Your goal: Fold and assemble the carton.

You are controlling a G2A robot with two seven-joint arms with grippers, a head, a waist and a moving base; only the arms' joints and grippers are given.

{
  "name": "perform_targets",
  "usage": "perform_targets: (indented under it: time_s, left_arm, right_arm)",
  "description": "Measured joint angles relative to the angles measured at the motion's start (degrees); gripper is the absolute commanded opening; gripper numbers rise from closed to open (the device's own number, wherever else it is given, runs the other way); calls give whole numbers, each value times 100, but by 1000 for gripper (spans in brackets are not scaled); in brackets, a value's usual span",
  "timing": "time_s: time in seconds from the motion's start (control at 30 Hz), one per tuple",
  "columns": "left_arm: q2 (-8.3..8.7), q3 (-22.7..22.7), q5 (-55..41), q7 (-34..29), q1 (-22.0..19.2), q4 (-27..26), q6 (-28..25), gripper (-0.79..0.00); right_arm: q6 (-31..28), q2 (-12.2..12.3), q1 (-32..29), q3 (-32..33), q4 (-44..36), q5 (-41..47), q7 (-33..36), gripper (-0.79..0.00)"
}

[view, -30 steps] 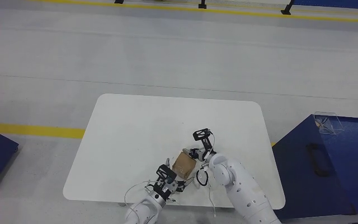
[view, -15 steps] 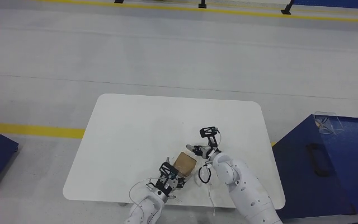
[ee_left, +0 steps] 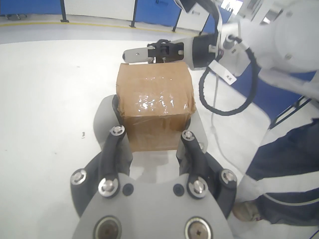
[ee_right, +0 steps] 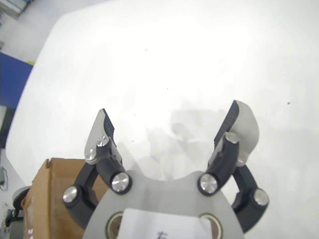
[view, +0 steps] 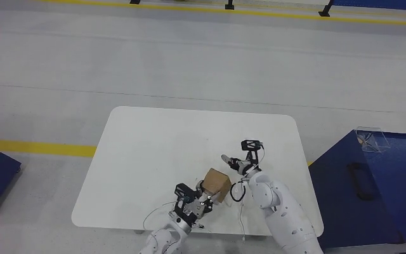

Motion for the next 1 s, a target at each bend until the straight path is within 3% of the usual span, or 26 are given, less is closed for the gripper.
perform_targets:
  time_s: [0.1, 0.17, 0.2, 0.23, 0.27, 0.3, 0.4, 0.5, 0.57, 0.63, 0.73, 0.77, 0.8, 0.83, 0.93, 1.0]
  left_arm:
    - [-56, -127, -1233, -324, 136, -145, -97, -785]
    - [-110, -164, -2316, -875, 206, -214, -13, -785]
    - [-129, -187, -2781, -1161, 211, -258, 84, -671]
    - [-143, -215, -3205, -1434, 211, -310, 207, -489]
    - [-155, -243, -3695, -1787, 213, -381, 383, -12]
    - [-157, -260, -3987, -2047, 211, -425, 519, 0]
    - [-128, -310, -4358, -2664, 199, -573, 988, 0]
    - [-81, -408, -4293, -2969, 332, -856, 1177, 0]
    - [-29, -497, -3971, -3047, 464, -1164, 1584, 0]
    - [15, -551, -3439, -2997, 609, -1496, 2053, 0]
    - [65, -568, -2242, -2183, 897, -2226, 2722, 0]
    - [69, -472, -1694, -1563, 1001, -2464, 2831, -117]
    - [73, -345, -1248, -1100, 1058, -2536, 2808, -533]
    - [76, -188, -840, -714, 1088, -2513, 2688, -785]
    - [104, 221, 283, -54, 940, -2131, 2163, -785]
    - [108, 366, 997, 45, 800, -1784, 2302, -785]
  right_arm:
    - [-112, 51, -315, 311, -368, 210, -134, 0]
    - [-234, 77, -498, 383, -592, 206, -93, 0]
    - [-259, 81, -535, 387, -633, 196, -76, 0]
    - [-266, 82, -543, 386, -644, 191, -69, 0]
    - [-265, 82, -540, 384, -640, 189, -68, 0]
    - [-262, 82, -537, 383, -636, 189, -68, 0]
    - [-259, 81, -533, 382, -632, 190, -70, 0]
    - [-259, 81, -534, 382, -632, 190, -71, 0]
    - [-259, 81, -534, 382, -632, 191, -71, 0]
    - [-259, 82, -534, 383, -632, 191, -71, 0]
    - [-259, 81, -534, 382, -632, 191, -70, 0]
    - [-259, 81, -534, 382, -633, 191, -71, 0]
    - [-259, 82, -534, 382, -632, 191, -71, 0]
    - [-259, 81, -534, 382, -632, 191, -70, 0]
    - [-259, 81, -534, 382, -632, 191, -71, 0]
    - [-259, 81, -534, 382, -632, 191, -70, 0]
